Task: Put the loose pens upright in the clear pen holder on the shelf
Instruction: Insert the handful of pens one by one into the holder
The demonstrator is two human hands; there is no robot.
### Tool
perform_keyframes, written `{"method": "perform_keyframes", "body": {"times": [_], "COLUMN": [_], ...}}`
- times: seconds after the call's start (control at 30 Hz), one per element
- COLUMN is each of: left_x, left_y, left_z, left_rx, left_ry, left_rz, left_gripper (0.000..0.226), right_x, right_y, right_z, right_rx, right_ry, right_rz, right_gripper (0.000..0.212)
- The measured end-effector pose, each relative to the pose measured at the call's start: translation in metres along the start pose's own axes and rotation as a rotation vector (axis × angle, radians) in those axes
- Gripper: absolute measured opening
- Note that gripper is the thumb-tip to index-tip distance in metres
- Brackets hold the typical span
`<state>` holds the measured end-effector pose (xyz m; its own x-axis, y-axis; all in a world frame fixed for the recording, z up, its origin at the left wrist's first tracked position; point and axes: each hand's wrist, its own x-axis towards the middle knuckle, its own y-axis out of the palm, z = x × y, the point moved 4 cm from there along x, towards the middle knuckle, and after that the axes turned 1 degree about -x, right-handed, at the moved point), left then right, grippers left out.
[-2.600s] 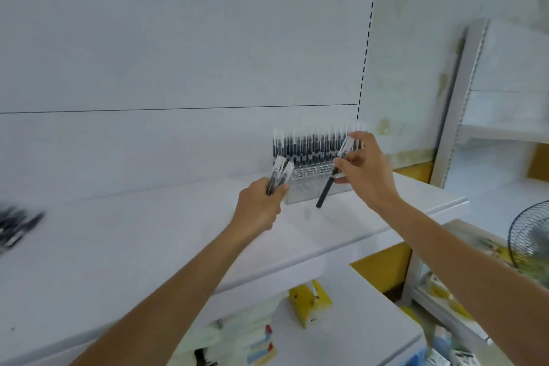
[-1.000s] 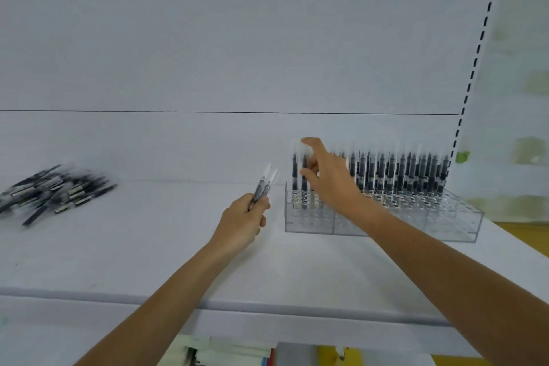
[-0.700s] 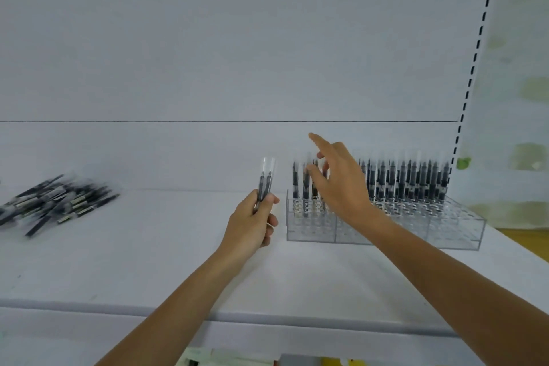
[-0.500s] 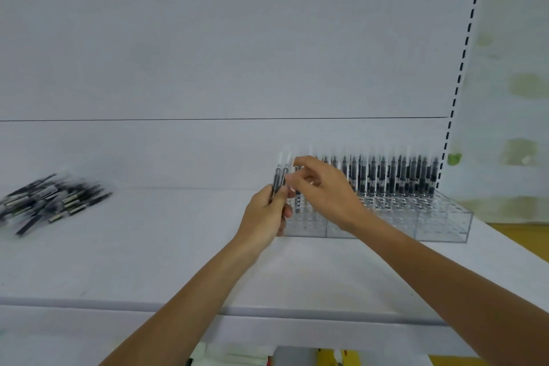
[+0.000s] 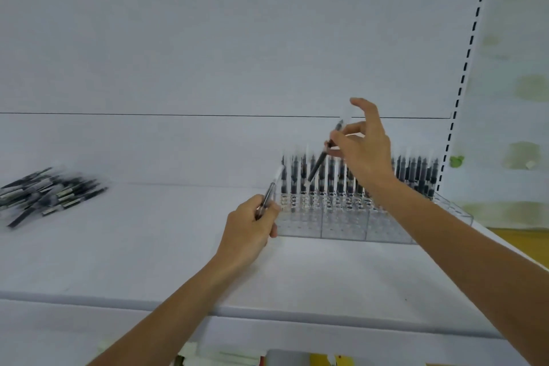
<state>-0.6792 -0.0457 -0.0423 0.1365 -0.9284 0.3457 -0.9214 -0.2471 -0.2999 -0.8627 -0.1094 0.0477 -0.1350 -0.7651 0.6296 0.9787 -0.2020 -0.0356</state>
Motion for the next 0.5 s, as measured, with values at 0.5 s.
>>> {"method": "perform_keyframes", "body": {"times": [0.5], "left_x": [0.017], "left_y": [-0.010], "left_z": [0.011], "left_rx": [-0.029], "left_ry": [-0.080], "left_rz": [-0.033], "left_gripper": [0.026], "right_x": [-0.010], "right_y": [0.040], "right_z": [-0.033], "right_rx": [-0.539], "right_ry": [-0.240], "right_rz": [0.328], "right_gripper": [0.048]}}
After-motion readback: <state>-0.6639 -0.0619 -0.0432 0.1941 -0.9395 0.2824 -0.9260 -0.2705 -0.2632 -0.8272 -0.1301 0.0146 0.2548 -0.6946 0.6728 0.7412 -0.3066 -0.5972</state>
